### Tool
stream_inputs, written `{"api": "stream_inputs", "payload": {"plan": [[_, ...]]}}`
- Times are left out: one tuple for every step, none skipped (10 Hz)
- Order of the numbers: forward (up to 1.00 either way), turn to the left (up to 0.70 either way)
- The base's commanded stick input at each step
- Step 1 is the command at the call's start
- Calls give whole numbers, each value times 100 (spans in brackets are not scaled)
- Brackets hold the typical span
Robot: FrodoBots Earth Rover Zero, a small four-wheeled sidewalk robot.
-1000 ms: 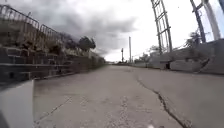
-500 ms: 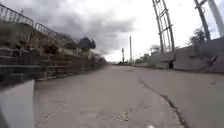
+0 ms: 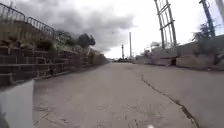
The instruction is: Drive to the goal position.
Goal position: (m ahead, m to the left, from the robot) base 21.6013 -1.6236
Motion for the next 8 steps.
{"api": "stream_inputs", "payload": {"plan": [[70, 0], [70, 0], [70, 0], [70, 0], [70, 0], [70, 0], [70, 0], [70, 0]]}}
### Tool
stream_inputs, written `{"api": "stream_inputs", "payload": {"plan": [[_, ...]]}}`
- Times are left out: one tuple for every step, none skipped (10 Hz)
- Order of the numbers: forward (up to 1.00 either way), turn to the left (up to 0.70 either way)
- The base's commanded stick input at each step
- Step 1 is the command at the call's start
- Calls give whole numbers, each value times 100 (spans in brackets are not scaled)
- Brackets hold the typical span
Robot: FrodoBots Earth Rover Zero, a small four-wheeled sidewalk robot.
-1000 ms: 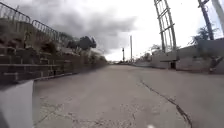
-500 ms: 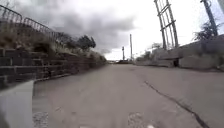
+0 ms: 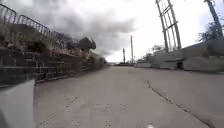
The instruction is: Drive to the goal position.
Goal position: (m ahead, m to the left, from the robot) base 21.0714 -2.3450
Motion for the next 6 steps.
{"api": "stream_inputs", "payload": {"plan": [[70, 0], [70, 0], [70, 0], [70, 0], [70, 0], [70, 0]]}}
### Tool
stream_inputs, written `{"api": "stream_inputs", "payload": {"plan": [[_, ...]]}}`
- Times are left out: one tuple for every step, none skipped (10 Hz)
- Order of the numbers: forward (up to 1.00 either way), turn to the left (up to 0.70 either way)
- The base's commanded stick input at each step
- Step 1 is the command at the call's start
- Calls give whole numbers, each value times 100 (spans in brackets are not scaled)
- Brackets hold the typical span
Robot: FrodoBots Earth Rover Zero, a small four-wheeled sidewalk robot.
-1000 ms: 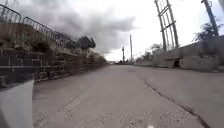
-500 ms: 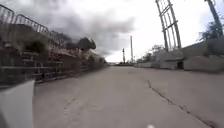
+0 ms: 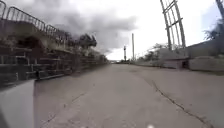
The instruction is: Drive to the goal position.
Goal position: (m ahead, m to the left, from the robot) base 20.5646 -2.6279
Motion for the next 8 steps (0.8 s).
{"api": "stream_inputs", "payload": {"plan": [[70, 0], [70, 0], [70, 0], [70, 0], [70, 0], [70, 0], [70, 0], [70, 0]]}}
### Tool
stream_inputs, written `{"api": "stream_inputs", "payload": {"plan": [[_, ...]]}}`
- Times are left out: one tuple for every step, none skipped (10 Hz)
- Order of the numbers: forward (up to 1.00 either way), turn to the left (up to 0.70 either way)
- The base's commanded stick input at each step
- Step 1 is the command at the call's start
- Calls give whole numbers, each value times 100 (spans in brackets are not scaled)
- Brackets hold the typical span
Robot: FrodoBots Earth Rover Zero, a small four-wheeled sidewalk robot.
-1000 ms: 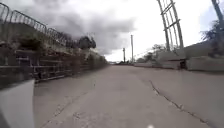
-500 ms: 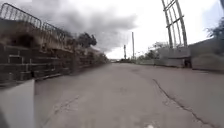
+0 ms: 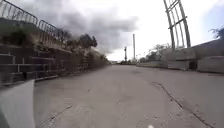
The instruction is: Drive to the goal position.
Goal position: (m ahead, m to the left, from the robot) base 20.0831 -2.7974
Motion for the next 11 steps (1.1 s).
{"api": "stream_inputs", "payload": {"plan": [[70, 0], [70, 0], [70, 0], [70, 0], [70, 0], [70, 0], [70, 0], [70, 0], [70, 0], [70, 0], [70, 0]]}}
